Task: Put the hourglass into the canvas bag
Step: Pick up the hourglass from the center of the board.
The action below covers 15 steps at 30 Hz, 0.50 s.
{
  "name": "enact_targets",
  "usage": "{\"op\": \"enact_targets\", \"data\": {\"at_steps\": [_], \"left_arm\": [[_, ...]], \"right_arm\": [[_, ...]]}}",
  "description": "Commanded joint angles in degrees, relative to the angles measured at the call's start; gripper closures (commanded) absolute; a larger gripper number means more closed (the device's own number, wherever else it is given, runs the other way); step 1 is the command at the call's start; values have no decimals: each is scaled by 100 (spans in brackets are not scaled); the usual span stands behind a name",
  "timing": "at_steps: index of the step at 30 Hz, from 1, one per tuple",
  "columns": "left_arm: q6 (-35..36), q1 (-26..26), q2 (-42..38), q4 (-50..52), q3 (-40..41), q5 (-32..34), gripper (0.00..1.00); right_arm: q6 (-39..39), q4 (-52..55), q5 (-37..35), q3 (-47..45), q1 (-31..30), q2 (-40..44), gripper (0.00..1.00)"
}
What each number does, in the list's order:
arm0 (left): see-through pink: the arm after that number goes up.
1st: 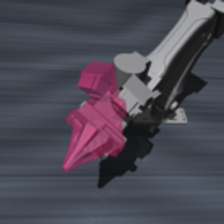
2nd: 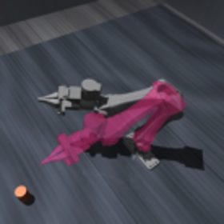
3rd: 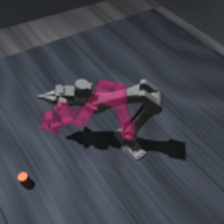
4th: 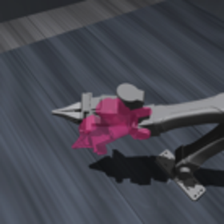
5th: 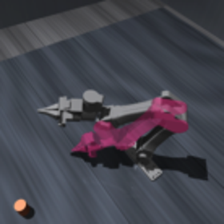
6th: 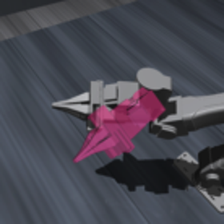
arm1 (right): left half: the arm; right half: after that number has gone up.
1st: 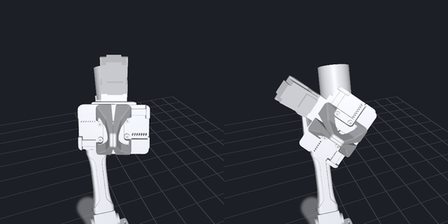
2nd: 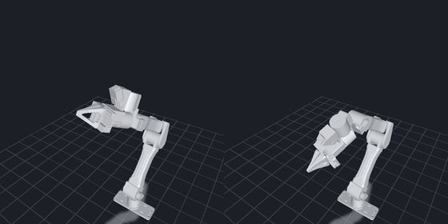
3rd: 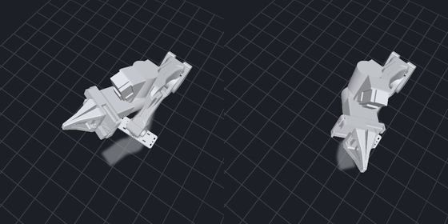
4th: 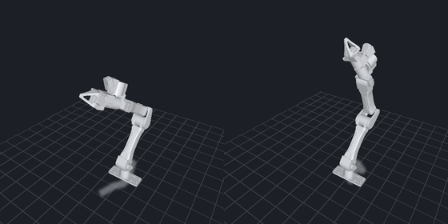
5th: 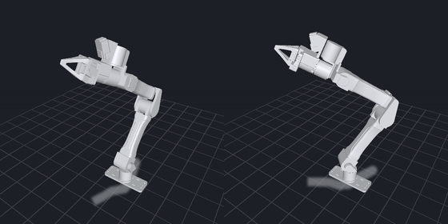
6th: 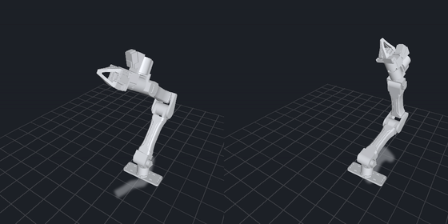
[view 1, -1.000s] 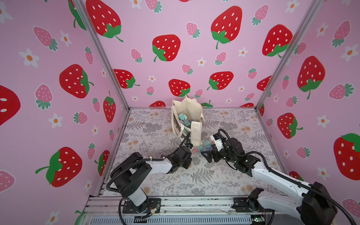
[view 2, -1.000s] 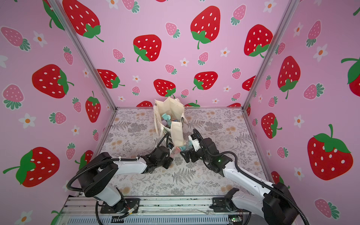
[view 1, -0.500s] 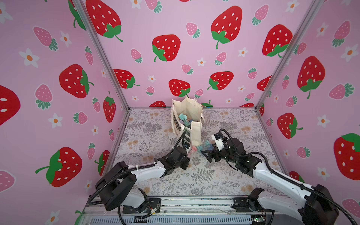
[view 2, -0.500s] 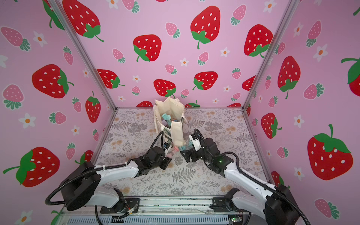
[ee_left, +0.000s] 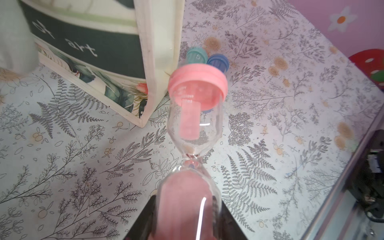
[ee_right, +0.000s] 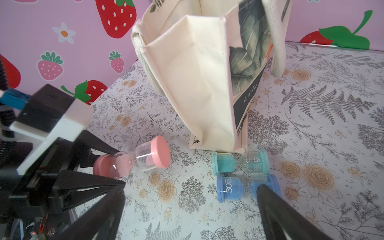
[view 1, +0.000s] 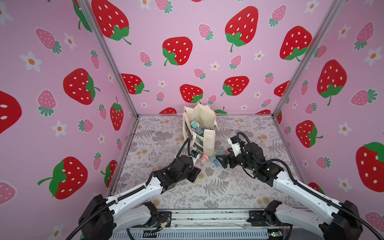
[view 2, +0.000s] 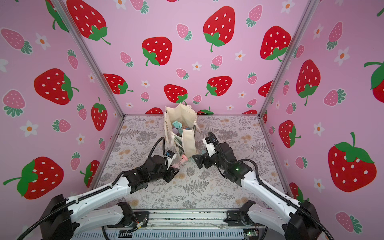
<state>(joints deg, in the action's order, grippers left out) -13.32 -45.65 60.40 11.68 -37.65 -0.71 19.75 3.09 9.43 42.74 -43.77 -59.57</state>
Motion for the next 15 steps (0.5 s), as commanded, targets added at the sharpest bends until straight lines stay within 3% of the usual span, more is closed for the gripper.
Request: {"op": "enact_targets", "data": {"at_steps": [1, 8, 15], "left_arm": [[23, -5, -341, 677, -682, -191, 60], [-248, 3, -388, 1414, -1866, 26, 63], [-311, 21, 78, 1468, -3087, 465, 65]], "right_arm": [[85, 298, -193, 264, -23, 185, 1], [49, 867, -578, 792, -16, 339, 1], [-44, 1273, -977, 1351, 32, 180, 1]]}}
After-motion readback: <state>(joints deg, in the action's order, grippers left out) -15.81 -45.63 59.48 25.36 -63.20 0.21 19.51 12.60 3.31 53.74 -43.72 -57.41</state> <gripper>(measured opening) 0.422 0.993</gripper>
